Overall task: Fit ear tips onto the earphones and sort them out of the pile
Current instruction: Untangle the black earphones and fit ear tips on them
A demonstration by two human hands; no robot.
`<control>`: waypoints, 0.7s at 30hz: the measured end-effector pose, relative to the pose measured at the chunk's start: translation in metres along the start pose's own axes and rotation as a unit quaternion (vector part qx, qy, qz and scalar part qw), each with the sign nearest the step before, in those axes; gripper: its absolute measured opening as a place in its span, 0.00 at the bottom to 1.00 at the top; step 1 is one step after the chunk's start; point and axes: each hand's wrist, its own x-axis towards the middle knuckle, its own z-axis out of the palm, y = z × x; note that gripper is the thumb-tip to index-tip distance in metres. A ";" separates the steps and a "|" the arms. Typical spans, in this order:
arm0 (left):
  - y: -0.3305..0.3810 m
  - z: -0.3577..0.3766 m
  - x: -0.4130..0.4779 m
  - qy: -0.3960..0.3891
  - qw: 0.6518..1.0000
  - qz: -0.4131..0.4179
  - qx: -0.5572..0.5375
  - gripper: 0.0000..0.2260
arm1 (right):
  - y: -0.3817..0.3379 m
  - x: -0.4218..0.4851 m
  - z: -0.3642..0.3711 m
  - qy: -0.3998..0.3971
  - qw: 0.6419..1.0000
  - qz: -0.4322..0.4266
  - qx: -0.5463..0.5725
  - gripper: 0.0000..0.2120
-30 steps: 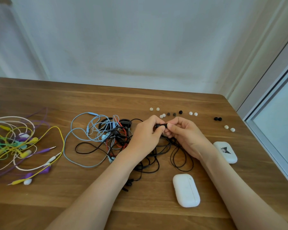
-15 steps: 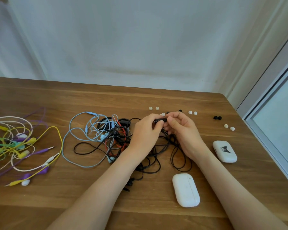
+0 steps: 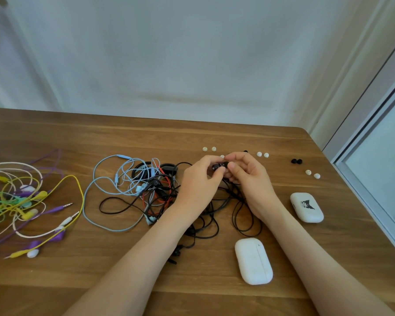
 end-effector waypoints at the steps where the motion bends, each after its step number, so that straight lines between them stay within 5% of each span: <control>1: 0.000 0.000 0.000 0.001 1.000 -0.005 -0.004 0.09 | 0.000 -0.001 0.000 -0.004 1.000 -0.010 -0.012 0.09; 11: -0.002 -0.001 0.001 -0.002 1.000 -0.029 -0.001 0.06 | 0.002 0.000 0.003 0.013 0.997 -0.018 -0.068 0.05; 21: 0.002 -0.003 0.001 -0.010 0.988 -0.092 -0.127 0.06 | 0.003 0.001 0.001 0.037 0.998 -0.002 -0.053 0.04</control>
